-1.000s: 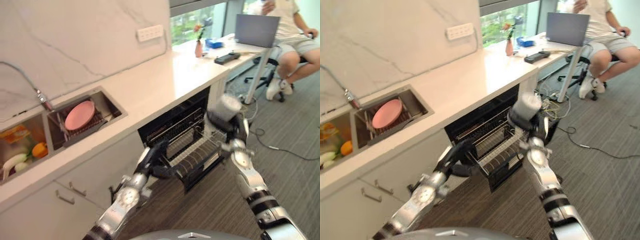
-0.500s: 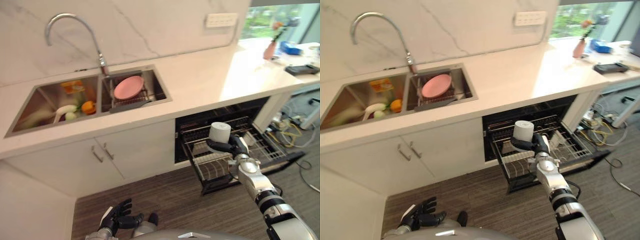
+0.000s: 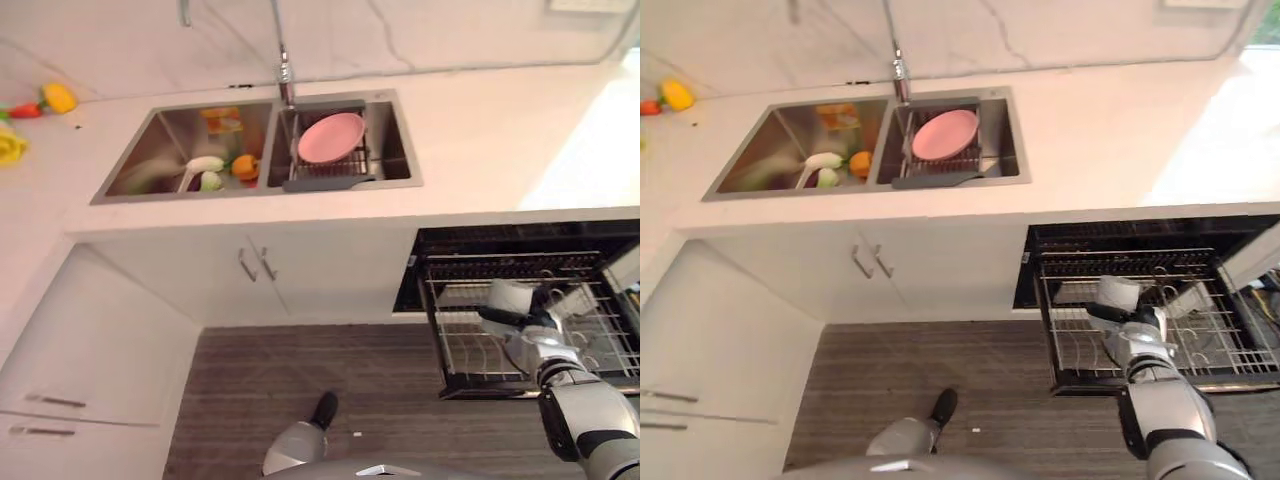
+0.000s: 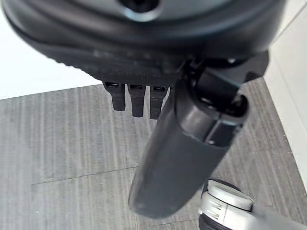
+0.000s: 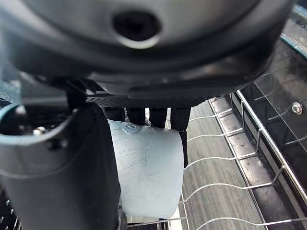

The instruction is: Place the dishes in the dishwasher.

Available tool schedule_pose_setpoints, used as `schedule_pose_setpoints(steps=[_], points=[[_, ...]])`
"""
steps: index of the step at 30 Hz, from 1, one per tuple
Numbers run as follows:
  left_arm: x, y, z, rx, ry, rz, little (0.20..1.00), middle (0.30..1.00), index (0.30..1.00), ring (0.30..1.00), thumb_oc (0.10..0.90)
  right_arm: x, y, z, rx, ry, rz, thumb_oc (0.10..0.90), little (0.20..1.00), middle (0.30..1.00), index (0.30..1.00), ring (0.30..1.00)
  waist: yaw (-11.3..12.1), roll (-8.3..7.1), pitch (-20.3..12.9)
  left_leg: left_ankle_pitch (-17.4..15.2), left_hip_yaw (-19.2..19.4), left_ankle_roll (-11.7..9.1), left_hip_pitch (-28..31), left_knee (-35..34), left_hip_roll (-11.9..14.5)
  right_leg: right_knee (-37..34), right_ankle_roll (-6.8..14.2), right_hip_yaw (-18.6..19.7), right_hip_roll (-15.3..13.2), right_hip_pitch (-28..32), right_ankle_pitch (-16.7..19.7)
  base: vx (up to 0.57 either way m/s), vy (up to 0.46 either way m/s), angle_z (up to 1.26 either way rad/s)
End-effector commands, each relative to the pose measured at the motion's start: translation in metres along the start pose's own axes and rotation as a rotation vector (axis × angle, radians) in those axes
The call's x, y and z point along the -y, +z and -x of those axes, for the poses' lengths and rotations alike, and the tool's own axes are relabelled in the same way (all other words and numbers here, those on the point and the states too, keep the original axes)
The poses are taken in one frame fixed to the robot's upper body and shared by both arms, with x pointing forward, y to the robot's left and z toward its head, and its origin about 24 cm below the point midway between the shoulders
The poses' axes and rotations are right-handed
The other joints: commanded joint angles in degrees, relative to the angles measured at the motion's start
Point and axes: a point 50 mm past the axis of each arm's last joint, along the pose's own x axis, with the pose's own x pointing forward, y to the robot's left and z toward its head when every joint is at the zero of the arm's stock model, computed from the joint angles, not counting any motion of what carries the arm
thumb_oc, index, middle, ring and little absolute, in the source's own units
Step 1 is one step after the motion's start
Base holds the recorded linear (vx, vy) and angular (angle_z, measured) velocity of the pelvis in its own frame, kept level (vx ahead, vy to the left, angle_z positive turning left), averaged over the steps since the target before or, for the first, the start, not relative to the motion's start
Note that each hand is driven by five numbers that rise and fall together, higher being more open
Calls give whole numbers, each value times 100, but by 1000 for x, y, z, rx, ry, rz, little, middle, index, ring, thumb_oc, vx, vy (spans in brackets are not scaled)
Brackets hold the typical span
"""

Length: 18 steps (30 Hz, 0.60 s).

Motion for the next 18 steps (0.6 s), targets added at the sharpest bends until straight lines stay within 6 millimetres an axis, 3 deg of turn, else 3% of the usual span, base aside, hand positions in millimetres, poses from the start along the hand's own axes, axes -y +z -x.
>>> schedule_pose_setpoints(steps=[1,6,11,13,18], points=[[-10,47,-4,155,17,-85,900,900,900,900,800,22,73,2,233,-50,62,800,900,900,900,900,135,-7,12,-478,381,-459,56,31,449,211,129,33,-276,-96,-321,-16,1,12],[1,67,-3,222,-23,-82,900,900,900,900,800,13,81,4,265,-1,148,800,900,900,900,900,68,-54,-21,-481,487,-481,74,31,468,175,134,69,-302,-74,-297,5,-4,15],[1,80,0,275,-41,-35,900,900,900,900,800,-20,103,16,381,98,202,800,900,900,900,900,-86,-150,-94,-518,741,-530,280,31,595,119,82,303,-266,-35,-311,7,-39,-17],[2,82,0,278,-34,18,900,900,900,900,800,-38,105,23,429,143,136,800,900,900,900,900,-234,-163,-129,-535,876,-560,433,31,703,113,24,490,-186,-6,-400,-4,-67,-38],[5,71,-2,224,-27,105,900,900,900,900,800,-52,102,42,564,222,-13,800,900,900,900,900,-461,-103,-107,-478,1029,-639,603,31,896,110,-100,750,-16,17,-581,-24,-69,-41]])
